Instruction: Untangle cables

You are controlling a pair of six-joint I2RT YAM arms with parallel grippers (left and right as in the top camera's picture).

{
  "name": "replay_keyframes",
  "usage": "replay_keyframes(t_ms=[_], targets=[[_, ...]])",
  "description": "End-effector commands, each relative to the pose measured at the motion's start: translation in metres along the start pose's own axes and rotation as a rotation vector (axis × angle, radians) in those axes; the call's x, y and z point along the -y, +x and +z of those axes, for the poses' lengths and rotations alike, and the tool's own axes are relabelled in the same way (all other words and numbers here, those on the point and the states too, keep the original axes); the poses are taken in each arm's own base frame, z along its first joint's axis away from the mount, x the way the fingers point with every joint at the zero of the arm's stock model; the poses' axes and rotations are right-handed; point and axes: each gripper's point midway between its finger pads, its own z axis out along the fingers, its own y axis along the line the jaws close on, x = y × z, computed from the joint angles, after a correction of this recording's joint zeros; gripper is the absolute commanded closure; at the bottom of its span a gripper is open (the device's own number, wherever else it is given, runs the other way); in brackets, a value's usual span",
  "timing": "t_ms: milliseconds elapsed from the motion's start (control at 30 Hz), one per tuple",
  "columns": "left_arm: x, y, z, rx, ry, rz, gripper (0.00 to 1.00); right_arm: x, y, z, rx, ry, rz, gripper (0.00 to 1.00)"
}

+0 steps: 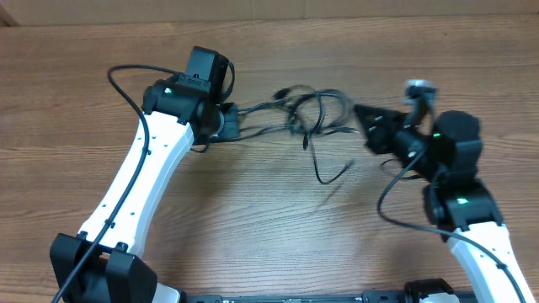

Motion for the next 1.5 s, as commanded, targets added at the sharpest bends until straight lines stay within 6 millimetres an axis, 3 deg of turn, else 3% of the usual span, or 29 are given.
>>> replay_keyframes(t_ms=[0,33,167,233,467,667,767,967,1200,1467], targets=[[-0.057,-0.025,0.007,0.084,-0.209,-0.108,0.96,0.031,-0.027,-0.018,0.112,0.144,0.044,0.96],[-0.046,-0.027,0.009,0.083,-0.151,-0.074,0.96,0.033,-0.023,-0.018,0.097,0.155,0.053,0.96],[0.030,-0.031,0.004,0.091,0.264,0.305,0.96,0.041,-0.005,-0.015,0.024,0.179,0.087,0.91],[0.060,-0.024,-0.008,0.108,0.451,0.462,0.96,0.037,0.011,-0.011,-0.048,0.151,0.108,0.81],[0.096,-0.016,-0.033,0.155,0.703,0.595,0.96,-0.003,0.058,0.008,-0.234,0.000,0.000,0.62],[0.106,-0.027,-0.052,0.235,0.753,0.619,0.96,-0.009,0.101,0.033,-0.350,0.026,-0.051,0.58],[0.108,-0.032,-0.059,0.260,0.755,0.625,0.96,-0.008,0.126,0.046,-0.420,0.039,-0.063,0.46],[0.110,-0.034,-0.061,0.260,0.760,0.601,0.96,0.004,0.162,0.068,-0.488,0.118,-0.112,0.38],[0.113,-0.028,-0.061,0.227,0.767,0.580,0.96,0.007,0.175,0.102,-0.455,0.108,-0.139,0.37],[0.111,-0.016,-0.057,0.155,0.766,0.529,0.96,0.005,0.159,0.131,-0.329,0.082,-0.115,0.37]])
